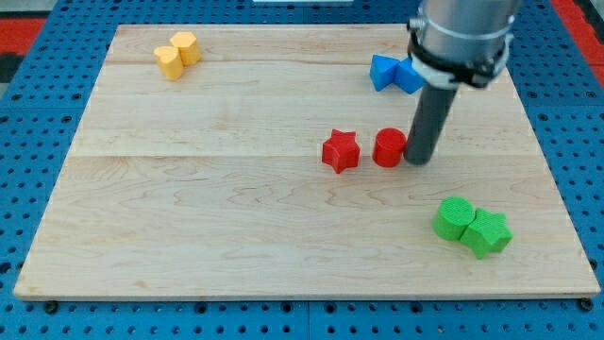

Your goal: Move blue cube upwards

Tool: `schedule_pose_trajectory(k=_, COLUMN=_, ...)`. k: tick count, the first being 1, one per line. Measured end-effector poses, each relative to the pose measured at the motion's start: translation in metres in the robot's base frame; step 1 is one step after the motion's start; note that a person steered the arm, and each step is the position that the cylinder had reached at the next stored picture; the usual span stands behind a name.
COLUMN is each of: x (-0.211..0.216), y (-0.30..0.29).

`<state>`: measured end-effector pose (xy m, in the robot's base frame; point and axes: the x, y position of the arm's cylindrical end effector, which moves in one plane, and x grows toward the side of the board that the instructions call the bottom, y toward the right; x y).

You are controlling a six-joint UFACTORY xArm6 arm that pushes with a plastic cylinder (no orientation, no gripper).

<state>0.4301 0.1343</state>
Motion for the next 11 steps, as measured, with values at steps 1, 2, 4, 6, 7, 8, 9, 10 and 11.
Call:
schedule_pose_trajectory(k=1, x=-0.053, y=0.003)
schedule_pose_trajectory(k=2, x=-0.099, y=-0.016)
schedule_pose_trajectory(k=4, x=-0.116, y=-0.045)
schedule_pose_trajectory(k=6, x=-0.098, y=-0.011)
schedule_pose_trajectory(k=7, x=-0.094, y=0.016)
schedule_pose_trajectory(k=8, x=-0.101, y=0.035)
schedule_pose_trajectory(k=9, x=-0.140, y=0.038)
schedule_pose_trajectory(k=10, x=-0.183, y=0.038)
schedule_pose_trajectory(k=11, x=-0.147, y=0.014)
